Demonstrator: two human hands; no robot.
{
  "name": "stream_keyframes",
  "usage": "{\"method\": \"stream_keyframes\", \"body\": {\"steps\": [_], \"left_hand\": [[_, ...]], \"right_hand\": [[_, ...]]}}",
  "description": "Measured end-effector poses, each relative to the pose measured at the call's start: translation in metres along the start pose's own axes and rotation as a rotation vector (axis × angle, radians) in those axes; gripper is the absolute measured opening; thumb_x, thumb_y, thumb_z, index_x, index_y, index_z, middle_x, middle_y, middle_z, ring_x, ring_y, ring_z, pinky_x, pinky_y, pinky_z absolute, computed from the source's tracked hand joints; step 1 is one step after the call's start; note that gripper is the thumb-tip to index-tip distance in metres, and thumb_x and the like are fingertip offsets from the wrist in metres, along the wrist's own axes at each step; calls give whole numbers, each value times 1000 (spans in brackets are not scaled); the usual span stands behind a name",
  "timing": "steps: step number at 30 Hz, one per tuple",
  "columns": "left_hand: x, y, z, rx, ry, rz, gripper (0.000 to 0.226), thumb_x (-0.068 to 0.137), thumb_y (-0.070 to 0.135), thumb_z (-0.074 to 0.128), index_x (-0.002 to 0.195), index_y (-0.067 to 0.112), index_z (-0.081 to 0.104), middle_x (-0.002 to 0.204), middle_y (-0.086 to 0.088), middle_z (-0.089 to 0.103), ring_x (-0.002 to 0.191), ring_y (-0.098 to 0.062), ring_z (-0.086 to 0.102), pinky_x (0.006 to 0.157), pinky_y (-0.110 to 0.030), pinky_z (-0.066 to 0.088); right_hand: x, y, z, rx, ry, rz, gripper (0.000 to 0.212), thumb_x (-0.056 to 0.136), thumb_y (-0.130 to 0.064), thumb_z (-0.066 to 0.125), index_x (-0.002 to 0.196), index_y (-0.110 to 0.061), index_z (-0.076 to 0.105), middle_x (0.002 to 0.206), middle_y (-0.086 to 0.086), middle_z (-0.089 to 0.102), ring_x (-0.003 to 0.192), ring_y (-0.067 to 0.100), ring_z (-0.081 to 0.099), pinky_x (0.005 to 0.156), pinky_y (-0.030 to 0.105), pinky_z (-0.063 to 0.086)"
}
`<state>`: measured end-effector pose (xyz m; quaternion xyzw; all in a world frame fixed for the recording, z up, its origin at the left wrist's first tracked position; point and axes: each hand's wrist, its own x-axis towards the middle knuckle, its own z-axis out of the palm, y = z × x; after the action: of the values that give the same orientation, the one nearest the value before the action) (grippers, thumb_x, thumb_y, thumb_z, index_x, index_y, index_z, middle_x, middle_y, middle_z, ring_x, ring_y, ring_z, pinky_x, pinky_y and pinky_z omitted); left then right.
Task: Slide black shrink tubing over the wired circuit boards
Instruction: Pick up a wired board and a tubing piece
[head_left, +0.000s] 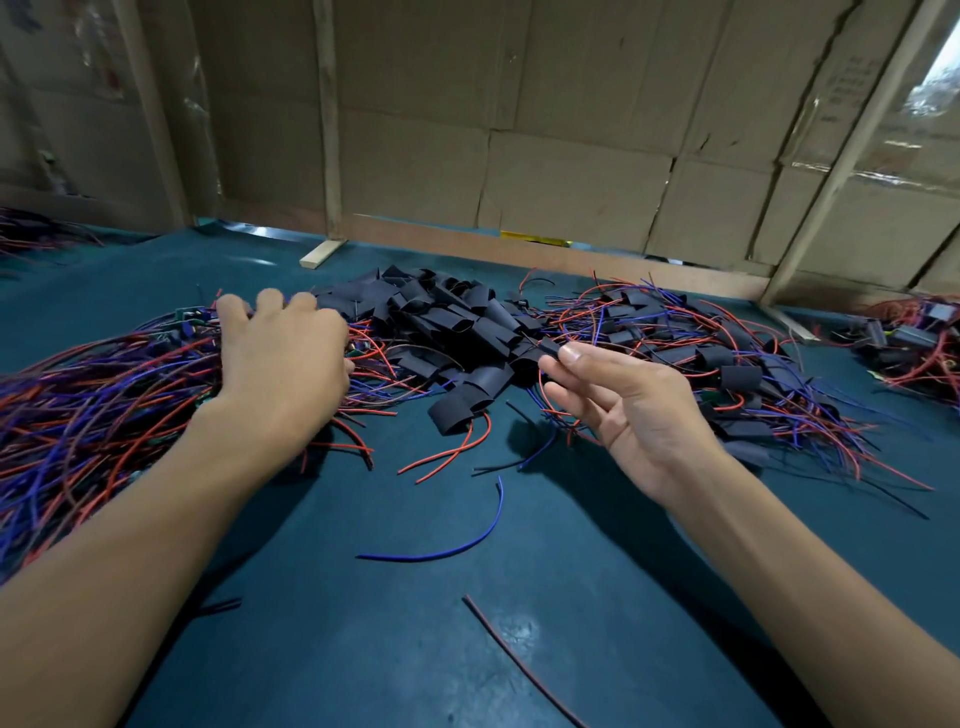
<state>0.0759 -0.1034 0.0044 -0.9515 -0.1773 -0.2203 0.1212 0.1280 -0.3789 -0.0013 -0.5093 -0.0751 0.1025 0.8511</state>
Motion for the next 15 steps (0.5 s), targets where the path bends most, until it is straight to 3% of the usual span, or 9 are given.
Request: {"method": "stream_keyframes", "body": {"steps": [5,9,15], "left_hand": [[-1,5,-9,-148,155,18,25,98,38,58,101,19,73,104,-8,68,103,-35,55,88,-44,27],[-1,8,-15,-178,321,63,33,99,46,52,97,18,69,95,-8,69,94,-34,57,84,-44,25],[-5,21,-9,-87,228,131,56,100,61,33,109,13,60,103,-13,56,100,-32,44,78,-46,24]], "right_hand": [[1,0,-3,-15,23,19,38,64,-6,84,97,8,72,96,20,76,97,33,75,69,28,61],[1,-1,-3,-30,34,28,38,62,-9,85,96,5,74,96,20,76,96,33,76,67,28,61],[-2,0,1,-46,10,44,40,65,-9,82,100,5,71,94,20,75,92,33,76,66,28,61]]}}
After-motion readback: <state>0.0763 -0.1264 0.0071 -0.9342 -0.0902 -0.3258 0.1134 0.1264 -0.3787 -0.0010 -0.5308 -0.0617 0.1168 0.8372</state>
